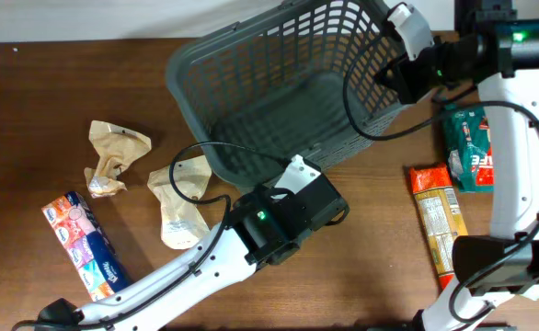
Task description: Pack container
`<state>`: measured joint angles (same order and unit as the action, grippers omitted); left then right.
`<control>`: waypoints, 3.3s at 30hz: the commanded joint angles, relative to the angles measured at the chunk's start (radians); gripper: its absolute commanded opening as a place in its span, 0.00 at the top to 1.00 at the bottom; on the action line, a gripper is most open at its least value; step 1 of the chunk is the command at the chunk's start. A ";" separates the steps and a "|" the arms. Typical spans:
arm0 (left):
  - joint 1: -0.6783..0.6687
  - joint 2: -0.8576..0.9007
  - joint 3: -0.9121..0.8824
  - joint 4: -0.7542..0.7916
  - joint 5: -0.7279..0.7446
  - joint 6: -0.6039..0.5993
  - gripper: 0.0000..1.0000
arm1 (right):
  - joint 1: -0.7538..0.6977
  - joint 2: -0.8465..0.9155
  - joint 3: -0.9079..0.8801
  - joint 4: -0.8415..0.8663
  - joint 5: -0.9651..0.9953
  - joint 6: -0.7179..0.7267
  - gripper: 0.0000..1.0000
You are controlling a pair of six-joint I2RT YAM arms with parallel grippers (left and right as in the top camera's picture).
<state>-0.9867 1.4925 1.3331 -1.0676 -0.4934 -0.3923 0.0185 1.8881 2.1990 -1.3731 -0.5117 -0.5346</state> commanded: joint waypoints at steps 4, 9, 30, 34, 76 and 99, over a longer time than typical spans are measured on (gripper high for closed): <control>0.006 0.008 -0.006 0.026 0.006 -0.027 0.98 | 0.003 0.017 0.011 0.057 0.036 -0.009 0.96; 0.006 0.034 -0.006 0.033 0.007 -0.027 0.98 | 0.003 0.023 0.011 0.106 0.235 0.173 0.96; 0.035 0.034 -0.006 0.035 -0.055 -0.017 0.98 | 0.001 0.095 0.011 -0.051 0.314 0.282 0.96; 0.092 0.034 -0.006 0.036 -0.055 0.005 0.98 | 0.001 0.095 0.011 -0.087 0.314 0.283 0.97; 0.306 0.034 -0.006 0.287 -0.053 0.234 0.98 | 0.013 0.095 0.011 -0.229 0.310 0.338 0.96; 0.293 -0.147 0.039 0.046 -0.046 0.226 0.00 | 0.034 0.087 0.058 0.017 0.203 0.338 0.02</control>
<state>-0.6884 1.4586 1.3327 -0.9878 -0.5346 -0.1688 0.0475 1.9778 2.2047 -1.3838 -0.2329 -0.2016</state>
